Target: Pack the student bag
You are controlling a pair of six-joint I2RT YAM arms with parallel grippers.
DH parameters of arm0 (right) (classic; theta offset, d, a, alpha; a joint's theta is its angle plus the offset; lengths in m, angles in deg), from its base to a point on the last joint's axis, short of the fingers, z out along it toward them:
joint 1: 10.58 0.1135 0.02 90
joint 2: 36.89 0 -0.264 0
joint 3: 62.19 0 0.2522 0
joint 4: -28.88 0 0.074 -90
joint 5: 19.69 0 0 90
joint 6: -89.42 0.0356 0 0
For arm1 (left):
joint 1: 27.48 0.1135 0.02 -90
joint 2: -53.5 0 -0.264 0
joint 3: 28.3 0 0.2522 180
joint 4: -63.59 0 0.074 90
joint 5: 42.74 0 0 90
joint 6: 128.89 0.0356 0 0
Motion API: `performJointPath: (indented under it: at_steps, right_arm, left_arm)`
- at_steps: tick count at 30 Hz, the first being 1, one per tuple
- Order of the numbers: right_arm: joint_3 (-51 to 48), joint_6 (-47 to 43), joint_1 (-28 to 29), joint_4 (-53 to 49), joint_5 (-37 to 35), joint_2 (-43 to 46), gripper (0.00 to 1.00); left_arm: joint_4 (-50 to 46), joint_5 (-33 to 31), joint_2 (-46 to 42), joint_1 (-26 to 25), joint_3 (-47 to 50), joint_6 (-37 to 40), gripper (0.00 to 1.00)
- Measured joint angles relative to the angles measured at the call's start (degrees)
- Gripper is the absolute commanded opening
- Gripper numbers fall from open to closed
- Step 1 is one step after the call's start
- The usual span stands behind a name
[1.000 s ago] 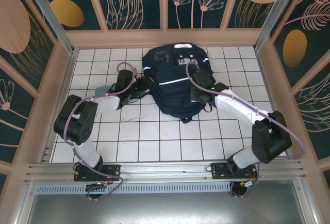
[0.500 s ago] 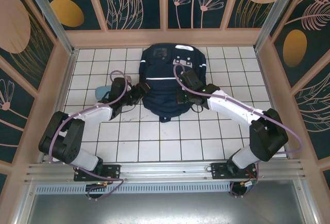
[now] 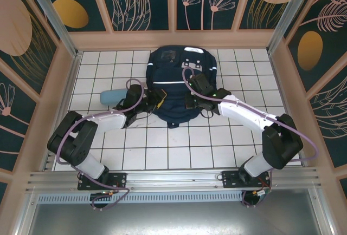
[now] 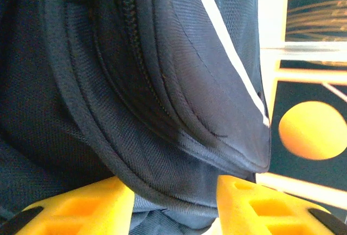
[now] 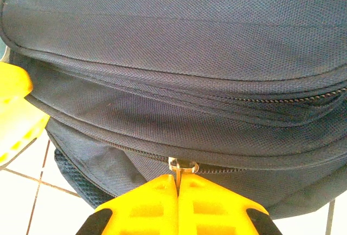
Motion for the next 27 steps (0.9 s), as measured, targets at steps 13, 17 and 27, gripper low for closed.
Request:
performJointPath:
  at_steps: [13, 17, 27]
  right_arm:
    - [-0.3, -0.9, -0.1, -1.7, -5.2, 0.0, 0.00]
    - [-1.2, -2.2, -2.4, -2.8, -6.6, 0.0, 0.00]
    - [-2.2, -6.2, -11.7, -2.5, -8.2, -0.3, 0.00]
  left_arm:
    - [4.5, -1.6, 3.2, -0.5, 1.2, -4.9, 0.11]
    - [5.6, -2.1, 3.4, -0.8, 1.7, -4.9, 0.07]
    - [6.6, -2.3, 3.5, -1.3, 2.2, -4.3, 0.04]
